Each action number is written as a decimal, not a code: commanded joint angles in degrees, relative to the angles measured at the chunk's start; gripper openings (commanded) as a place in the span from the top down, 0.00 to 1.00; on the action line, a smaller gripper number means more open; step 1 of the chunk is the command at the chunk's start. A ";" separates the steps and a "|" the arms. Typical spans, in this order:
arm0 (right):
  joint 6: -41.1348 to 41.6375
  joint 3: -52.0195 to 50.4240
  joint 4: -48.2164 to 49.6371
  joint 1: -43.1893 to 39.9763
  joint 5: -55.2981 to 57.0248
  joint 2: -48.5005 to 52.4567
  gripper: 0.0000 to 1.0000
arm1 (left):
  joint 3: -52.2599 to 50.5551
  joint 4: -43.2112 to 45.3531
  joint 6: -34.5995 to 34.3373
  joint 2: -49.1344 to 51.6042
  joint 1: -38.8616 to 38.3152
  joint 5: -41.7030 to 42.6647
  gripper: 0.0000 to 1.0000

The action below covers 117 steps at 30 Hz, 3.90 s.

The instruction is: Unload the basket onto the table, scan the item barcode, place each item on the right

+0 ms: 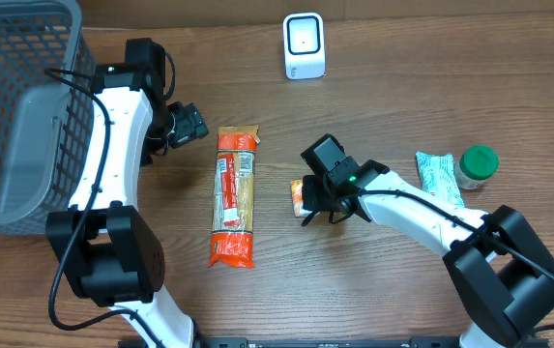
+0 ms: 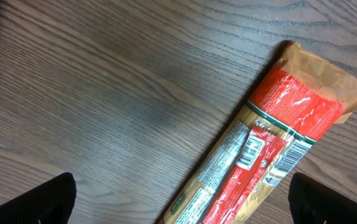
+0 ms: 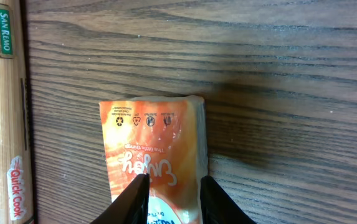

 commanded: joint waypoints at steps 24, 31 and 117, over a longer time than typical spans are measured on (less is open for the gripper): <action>15.26 -0.24 3.61 -0.24 -10.88 2.21 0.64 | 0.02 -0.11 0.42 -1.09 -0.42 -0.09 0.00; 15.15 -0.24 3.02 -0.24 -6.34 2.21 0.55 | 0.02 -0.11 0.42 -1.09 -0.42 -0.11 0.00; -16.22 -4.96 5.16 -22.36 -79.30 -20.55 0.96 | 0.02 -0.11 0.44 -1.09 -0.42 -0.11 0.00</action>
